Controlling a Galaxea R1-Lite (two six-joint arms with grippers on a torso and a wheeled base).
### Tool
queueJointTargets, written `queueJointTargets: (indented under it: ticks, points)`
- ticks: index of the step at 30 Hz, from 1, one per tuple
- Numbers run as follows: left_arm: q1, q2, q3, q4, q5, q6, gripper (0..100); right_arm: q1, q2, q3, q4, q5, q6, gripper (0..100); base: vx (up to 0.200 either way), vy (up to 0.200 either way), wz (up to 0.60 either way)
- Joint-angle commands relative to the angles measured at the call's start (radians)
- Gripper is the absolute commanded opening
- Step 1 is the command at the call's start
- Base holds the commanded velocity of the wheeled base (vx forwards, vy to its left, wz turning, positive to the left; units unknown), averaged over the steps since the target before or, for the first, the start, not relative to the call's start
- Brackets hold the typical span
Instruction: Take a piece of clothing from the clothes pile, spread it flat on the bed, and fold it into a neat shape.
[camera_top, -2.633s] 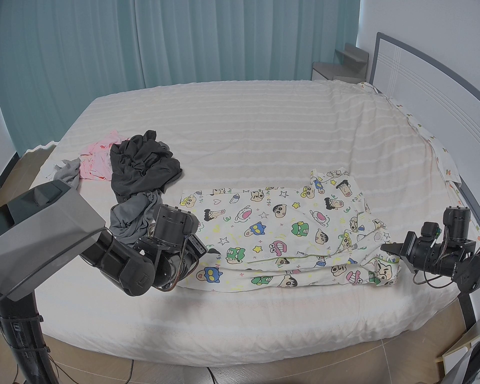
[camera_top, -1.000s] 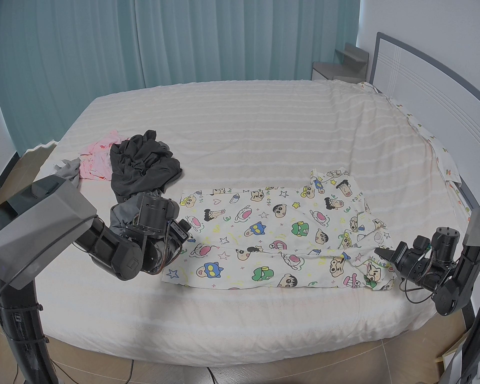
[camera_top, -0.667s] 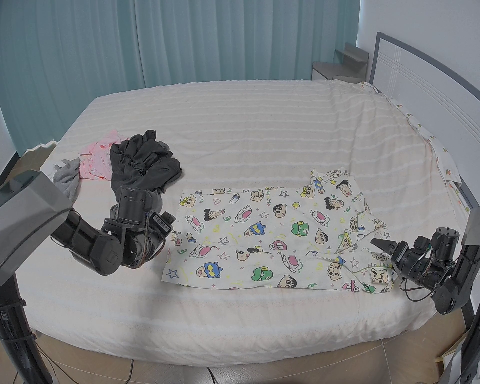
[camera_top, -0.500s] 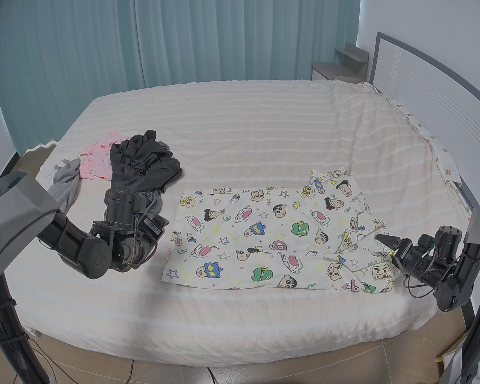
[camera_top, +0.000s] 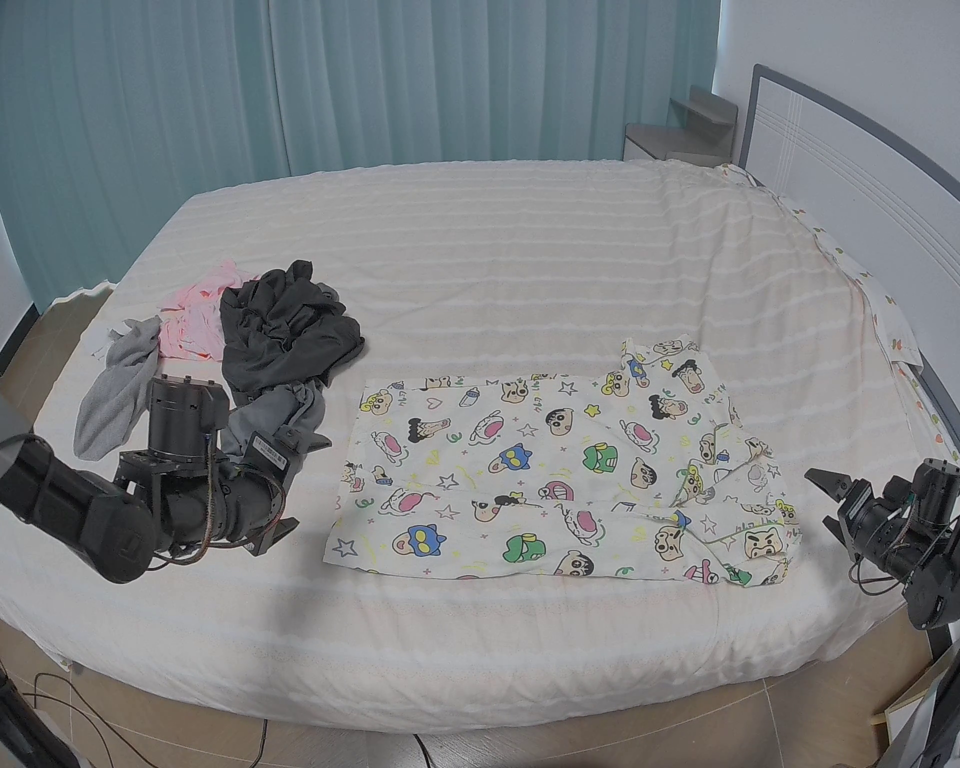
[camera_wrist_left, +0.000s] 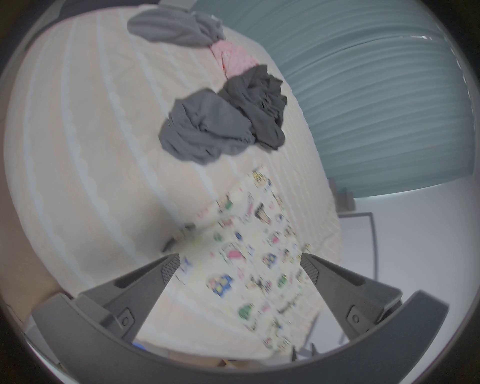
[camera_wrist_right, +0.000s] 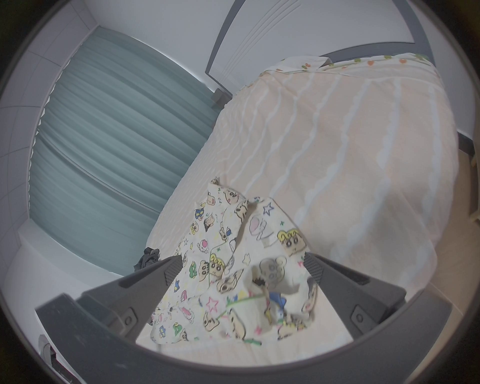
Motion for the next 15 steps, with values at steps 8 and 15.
queueJointTargets:
  ticks: [8,15]
  points:
    - [0.01,-0.278,0.127,-0.01,-0.22,-0.138,100,0.447,-0.164,0.172,0.02,-0.375,0.171,100,0.0,0.0,0.0]
    - [0.025,-0.295,0.129,-0.01,-0.228,-0.138,100,0.549,-0.077,0.167,0.02,-0.477,0.222,100,0.0,0.0,0.0]
